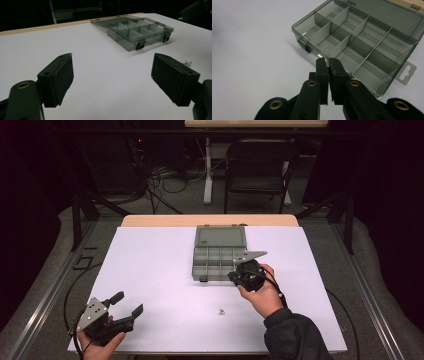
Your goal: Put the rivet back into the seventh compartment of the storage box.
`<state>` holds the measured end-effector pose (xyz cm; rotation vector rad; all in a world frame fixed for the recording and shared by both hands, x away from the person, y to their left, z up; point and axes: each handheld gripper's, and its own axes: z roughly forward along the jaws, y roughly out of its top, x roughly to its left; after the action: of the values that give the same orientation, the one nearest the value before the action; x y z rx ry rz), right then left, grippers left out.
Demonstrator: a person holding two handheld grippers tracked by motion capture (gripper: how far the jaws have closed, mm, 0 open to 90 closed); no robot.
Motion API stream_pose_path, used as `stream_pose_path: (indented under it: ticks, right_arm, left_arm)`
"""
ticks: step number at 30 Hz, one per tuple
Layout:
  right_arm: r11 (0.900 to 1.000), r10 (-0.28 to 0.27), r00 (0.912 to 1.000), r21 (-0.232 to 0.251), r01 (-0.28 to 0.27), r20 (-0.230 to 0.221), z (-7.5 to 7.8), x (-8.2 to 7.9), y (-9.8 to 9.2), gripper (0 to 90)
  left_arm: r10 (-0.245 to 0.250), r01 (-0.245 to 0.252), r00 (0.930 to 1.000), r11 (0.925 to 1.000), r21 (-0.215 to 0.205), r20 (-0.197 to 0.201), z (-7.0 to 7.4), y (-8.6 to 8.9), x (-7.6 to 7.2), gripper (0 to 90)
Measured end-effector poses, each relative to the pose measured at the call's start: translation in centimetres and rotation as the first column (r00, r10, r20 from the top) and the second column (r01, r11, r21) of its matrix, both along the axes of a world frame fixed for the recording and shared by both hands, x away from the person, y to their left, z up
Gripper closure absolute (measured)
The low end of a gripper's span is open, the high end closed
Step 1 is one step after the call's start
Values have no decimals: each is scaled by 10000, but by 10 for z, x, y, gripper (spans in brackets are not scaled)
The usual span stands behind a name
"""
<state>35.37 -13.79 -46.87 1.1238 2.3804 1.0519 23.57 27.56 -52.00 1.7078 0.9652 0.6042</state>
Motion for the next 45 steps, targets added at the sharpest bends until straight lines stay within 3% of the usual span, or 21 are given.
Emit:
stream_pose_path:
  ticks: [14,27,42,43,45]
  right_arm:
    - [9983,-572,9984,-74,573,28,-3,29,9,870]
    - [9922,-1217,9920,-321,1206,-339,-29,56,12,869]
    - [9915,-1263,9912,-380,1248,-400,-35,60,17,859]
    - [9921,-1228,9917,-297,1217,-386,-35,60,17,790]
    - [9913,-1299,9912,-255,1293,-238,-34,58,18,743]
  left_arm:
    - [-21,21,10000,10000,-1,-29,0,0,0,180]
    - [-39,39,10000,10000,26,-21,0,0,1,180]
    - [-20,20,10000,10000,-76,-42,-1,0,1,180]
    - [-9,9,10000,10000,-90,-38,-1,0,1,180]
    - [-27,27,10000,10000,-65,-14,-1,0,1,180]
